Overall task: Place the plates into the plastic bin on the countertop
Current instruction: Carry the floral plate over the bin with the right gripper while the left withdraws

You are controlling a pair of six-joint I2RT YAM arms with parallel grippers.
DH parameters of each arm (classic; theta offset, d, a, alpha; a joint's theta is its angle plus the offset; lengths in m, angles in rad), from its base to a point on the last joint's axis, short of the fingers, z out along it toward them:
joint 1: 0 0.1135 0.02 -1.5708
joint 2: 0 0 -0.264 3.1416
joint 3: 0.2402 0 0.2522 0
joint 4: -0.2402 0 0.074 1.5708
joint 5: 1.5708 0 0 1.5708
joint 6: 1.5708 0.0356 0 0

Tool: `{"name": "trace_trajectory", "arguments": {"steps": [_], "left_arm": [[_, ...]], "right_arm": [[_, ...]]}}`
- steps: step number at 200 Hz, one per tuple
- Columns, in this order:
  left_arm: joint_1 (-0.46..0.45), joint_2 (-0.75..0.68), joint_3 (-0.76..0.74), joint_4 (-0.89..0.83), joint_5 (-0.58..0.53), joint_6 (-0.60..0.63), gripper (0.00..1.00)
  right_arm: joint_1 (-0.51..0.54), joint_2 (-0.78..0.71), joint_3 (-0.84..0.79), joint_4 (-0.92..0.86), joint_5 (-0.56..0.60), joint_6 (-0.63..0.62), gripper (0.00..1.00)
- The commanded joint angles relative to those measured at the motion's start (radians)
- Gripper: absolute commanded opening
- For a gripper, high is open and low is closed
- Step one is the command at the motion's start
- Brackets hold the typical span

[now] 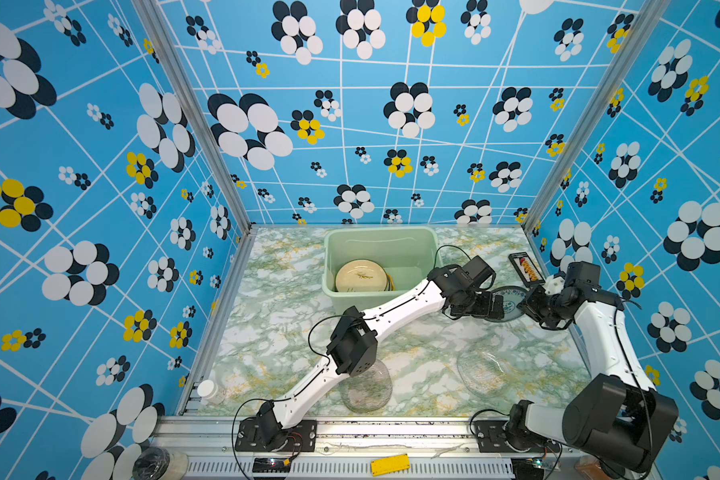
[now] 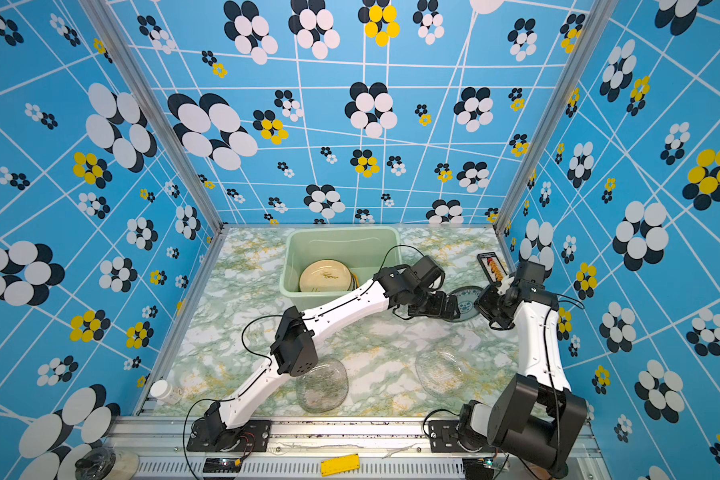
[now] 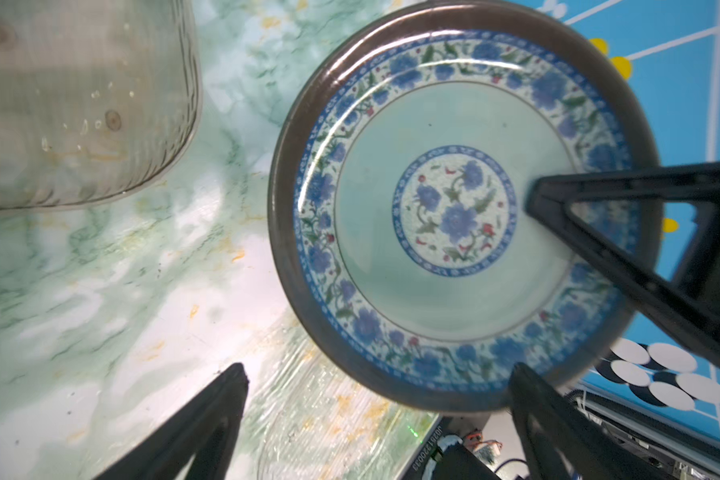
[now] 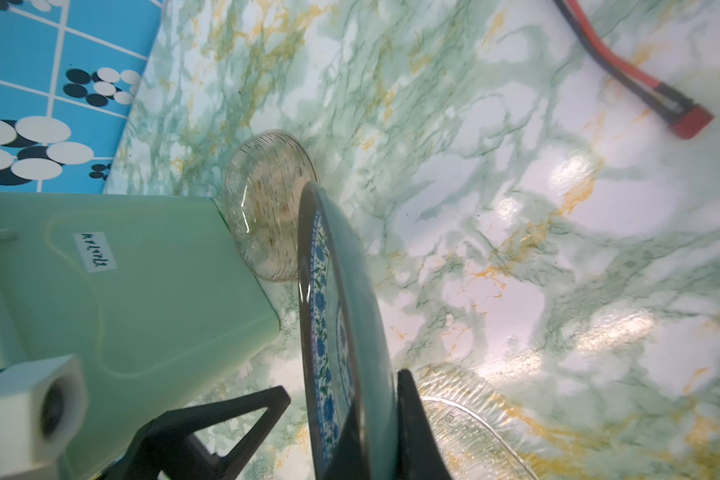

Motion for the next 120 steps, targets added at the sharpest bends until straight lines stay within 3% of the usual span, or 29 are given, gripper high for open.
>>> {"name": "trace_trajectory", "arguments": {"steps": [1, 37, 81, 97, 120], "left_arm": [[-0.005, -0.112, 0.027, -0.024, -0.036, 0.09, 0.99], [0.023, -0.244, 0.067, -0.051, -0.038, 0.159, 0.99], [0.107, -0.437, 0.05, -0.192, -0.079, 0.29, 0.99], [0.15, -0.528, -0.019, -0.211, -0.089, 0.331, 0.99], [0.246, -0.702, -0.248, -0.132, -0.06, 0.338, 0.99]], "right_arm": [[0.005, -0.044, 0.063, -0.127, 0.017, 0.015, 0.0], [0.006, -0.117, 0.2, -0.2, -0.048, 0.026, 0.0], [0.04, -0.153, 0.336, -0.207, -0.119, 0.146, 0.0], [0.095, -0.152, 0.357, -0.174, -0.12, 0.214, 0.0], [0.202, -0.134, 0.387, -0.114, -0.092, 0.302, 0.0]]}}
